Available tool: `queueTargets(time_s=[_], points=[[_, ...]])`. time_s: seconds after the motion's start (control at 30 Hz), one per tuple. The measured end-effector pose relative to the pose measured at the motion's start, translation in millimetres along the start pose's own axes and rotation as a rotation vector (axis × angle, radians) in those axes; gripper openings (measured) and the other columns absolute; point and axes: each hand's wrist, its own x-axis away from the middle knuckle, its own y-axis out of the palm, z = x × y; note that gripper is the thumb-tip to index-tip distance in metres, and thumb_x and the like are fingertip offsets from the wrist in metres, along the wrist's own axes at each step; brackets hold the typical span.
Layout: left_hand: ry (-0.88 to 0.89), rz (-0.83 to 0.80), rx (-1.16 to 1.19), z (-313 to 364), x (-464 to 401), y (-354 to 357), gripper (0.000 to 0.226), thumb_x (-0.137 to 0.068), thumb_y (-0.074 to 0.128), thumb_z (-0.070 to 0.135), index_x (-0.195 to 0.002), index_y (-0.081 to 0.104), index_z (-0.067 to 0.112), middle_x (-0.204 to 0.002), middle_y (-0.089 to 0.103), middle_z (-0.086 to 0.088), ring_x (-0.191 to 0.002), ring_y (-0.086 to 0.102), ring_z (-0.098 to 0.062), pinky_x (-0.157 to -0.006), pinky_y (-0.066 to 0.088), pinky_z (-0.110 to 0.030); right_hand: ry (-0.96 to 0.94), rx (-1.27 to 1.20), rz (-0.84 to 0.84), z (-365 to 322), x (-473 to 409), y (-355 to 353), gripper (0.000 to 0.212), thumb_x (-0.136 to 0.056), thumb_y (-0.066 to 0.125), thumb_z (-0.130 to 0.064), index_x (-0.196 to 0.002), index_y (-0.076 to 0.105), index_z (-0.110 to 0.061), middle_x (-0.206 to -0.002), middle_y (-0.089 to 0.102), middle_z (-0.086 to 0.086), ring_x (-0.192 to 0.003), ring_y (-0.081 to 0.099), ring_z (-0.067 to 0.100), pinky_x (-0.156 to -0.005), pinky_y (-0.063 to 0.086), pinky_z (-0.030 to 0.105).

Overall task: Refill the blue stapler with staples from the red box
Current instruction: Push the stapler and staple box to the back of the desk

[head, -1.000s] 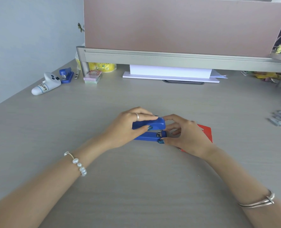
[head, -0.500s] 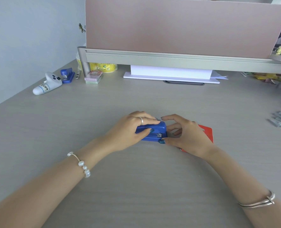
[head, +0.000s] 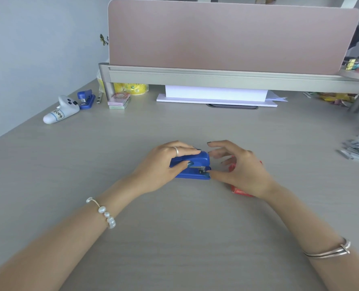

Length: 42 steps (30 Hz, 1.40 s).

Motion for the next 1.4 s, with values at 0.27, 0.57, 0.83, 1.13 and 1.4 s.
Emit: queueTargets(time_s=[0.27,0.57,0.83,1.13,1.4], points=[[-0.067,-0.004,0.092,-3,1,-4,0.035,-0.085,0.063,0.011,-0.114,0.063,0.032,-0.114,0.062,0.019,-0.108,0.054,0.005,-0.093,0.036,-0.007,0.251,0.306,-0.390,20,11,-77,0.056,-0.053,0.078,-0.052,-0.104,0.056,-0.050,-0.125,0.050,-0.020,-0.116,0.040,0.004,-0.097,0.036,0.027],[-0.151,-0.007,0.221,-12,7,-7,0.038,-0.084,0.065,0.013,-0.110,0.063,0.041,-0.116,0.063,0.028,-0.111,0.054,0.007,-0.097,0.038,-0.012,0.264,0.175,-0.485,23,11,-69,0.065,-0.060,0.084,-0.031,-0.112,0.054,-0.055,-0.144,0.028,-0.020,-0.122,0.041,0.007,-0.093,0.043,0.022],[-0.155,0.015,0.253,-13,7,-4,0.037,-0.084,0.064,0.012,-0.108,0.064,0.040,-0.113,0.065,0.026,-0.109,0.055,0.007,-0.093,0.037,-0.008,0.212,0.128,-0.423,21,8,-52,0.058,-0.067,0.080,-0.029,-0.115,0.054,-0.048,-0.145,0.029,-0.018,-0.119,0.040,0.005,-0.081,0.041,0.011],[-0.159,-0.008,0.153,-34,-31,-10,0.040,-0.084,0.063,0.007,-0.110,0.064,0.038,-0.115,0.060,0.027,-0.110,0.053,0.009,-0.092,0.035,-0.004,0.178,0.174,-0.357,36,-26,-50,0.060,-0.067,0.079,-0.033,-0.119,0.052,-0.045,-0.150,0.027,-0.011,-0.131,0.028,0.003,-0.098,0.027,0.017],[-0.153,0.037,0.132,-65,-83,0,0.036,-0.084,0.063,0.005,-0.113,0.065,0.026,-0.112,0.062,0.018,-0.100,0.050,0.021,-0.088,0.032,0.001,0.166,0.170,-0.331,54,-67,-50,0.060,-0.073,0.075,-0.031,-0.127,0.049,-0.039,-0.152,0.022,-0.013,-0.130,0.027,0.000,-0.090,0.025,0.006]])
